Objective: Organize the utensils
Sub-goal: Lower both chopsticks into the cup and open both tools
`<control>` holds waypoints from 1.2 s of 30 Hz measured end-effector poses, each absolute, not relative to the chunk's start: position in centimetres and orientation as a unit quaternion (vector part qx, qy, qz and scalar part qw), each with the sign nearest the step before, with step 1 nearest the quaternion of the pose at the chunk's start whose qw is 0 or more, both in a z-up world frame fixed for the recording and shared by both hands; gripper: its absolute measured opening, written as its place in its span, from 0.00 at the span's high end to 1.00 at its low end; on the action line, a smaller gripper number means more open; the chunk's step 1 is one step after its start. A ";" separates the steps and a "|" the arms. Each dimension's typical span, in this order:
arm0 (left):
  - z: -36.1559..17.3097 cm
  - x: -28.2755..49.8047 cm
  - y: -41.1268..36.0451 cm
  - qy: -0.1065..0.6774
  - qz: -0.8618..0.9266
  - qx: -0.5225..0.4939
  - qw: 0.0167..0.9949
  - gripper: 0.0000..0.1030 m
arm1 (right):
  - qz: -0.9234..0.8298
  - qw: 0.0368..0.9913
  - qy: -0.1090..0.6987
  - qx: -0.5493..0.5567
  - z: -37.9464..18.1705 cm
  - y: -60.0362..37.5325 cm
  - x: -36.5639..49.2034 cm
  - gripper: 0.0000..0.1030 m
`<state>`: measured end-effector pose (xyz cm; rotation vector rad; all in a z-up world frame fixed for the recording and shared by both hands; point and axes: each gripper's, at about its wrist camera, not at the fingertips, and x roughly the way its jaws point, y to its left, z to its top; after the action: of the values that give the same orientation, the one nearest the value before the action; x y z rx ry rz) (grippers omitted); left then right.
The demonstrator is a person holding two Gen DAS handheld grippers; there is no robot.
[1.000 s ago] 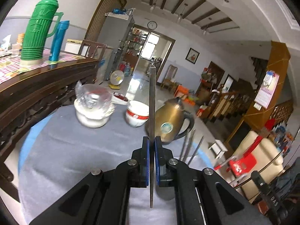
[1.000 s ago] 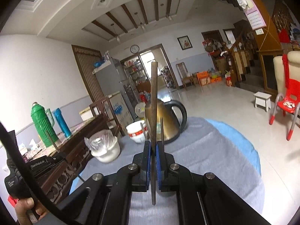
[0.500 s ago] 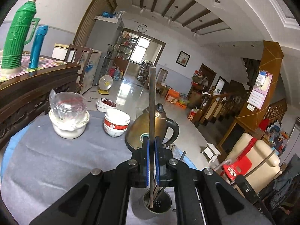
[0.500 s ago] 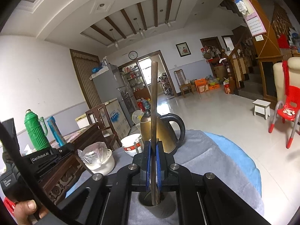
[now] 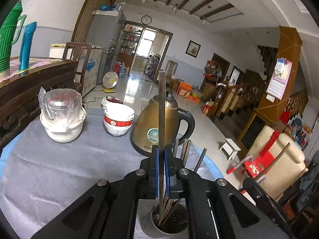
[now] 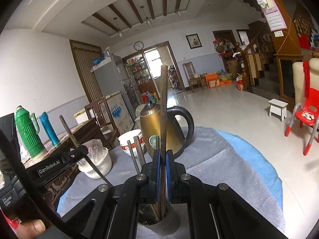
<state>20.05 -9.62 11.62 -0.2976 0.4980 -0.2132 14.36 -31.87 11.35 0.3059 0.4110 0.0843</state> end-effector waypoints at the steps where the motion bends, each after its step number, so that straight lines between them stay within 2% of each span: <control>1: 11.4 20.2 -9.8 0.248 -0.105 -0.143 0.953 0.95 | 0.042 0.966 0.206 0.151 11.1 -31.8 14.6 0.94; 36: 7.4 21.8 -12.0 0.315 -0.115 -0.094 0.937 0.95 | 0.062 0.945 0.295 0.130 6.1 -30.1 18.1 0.94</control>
<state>21.76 -12.03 7.44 -0.1930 0.6430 -0.2349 18.08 -30.08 6.12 0.2647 0.6011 0.1261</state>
